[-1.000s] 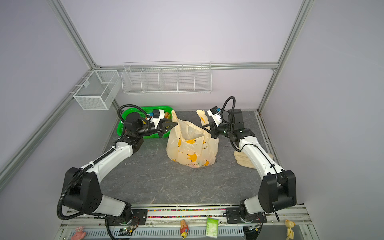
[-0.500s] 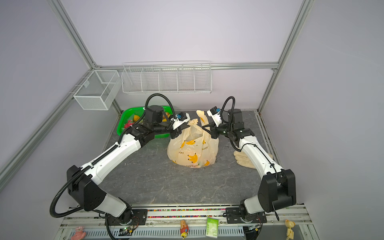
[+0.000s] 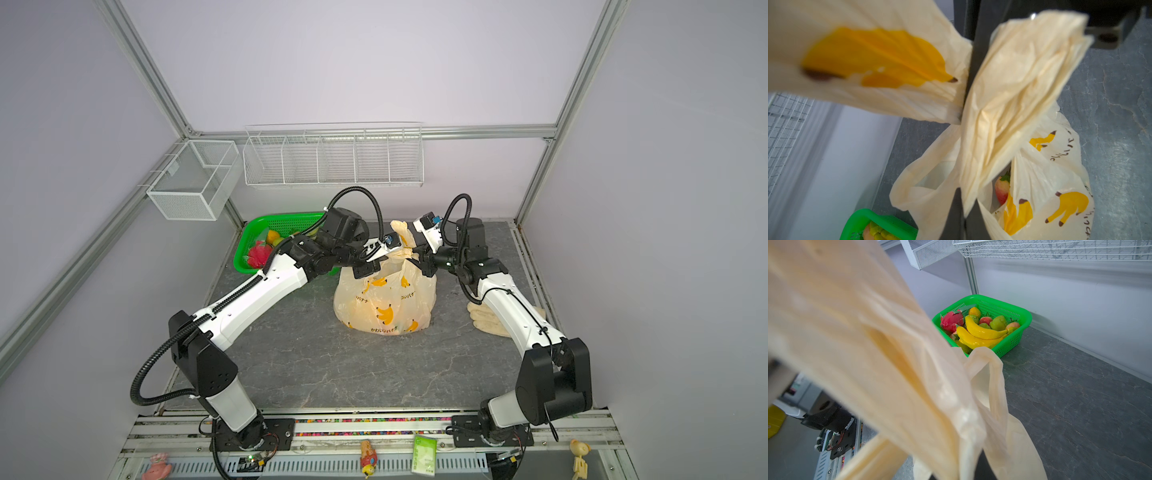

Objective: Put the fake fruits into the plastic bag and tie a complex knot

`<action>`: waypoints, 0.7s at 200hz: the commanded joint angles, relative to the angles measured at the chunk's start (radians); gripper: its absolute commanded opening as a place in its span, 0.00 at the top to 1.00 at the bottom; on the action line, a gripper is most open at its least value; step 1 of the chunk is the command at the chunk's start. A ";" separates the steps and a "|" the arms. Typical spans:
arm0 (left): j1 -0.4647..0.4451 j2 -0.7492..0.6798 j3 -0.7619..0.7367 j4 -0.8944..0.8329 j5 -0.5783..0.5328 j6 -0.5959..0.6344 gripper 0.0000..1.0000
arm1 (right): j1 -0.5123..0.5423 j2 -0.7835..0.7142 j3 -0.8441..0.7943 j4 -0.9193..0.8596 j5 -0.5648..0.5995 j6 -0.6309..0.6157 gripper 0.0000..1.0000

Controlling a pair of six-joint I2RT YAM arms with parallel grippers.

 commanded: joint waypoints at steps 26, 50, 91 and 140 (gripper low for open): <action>-0.001 0.046 0.093 -0.082 -0.013 0.010 1.00 | 0.000 -0.020 -0.042 0.068 -0.041 -0.006 0.77; -0.001 0.058 0.101 -0.073 -0.012 -0.003 1.00 | 0.000 -0.028 -0.057 0.094 -0.051 0.002 0.70; -0.001 0.064 0.102 -0.051 -0.002 -0.010 1.00 | 0.001 -0.033 -0.075 0.142 -0.071 0.026 0.58; -0.005 0.079 0.112 -0.039 -0.005 -0.036 1.00 | 0.000 -0.035 -0.092 0.181 -0.080 0.044 0.49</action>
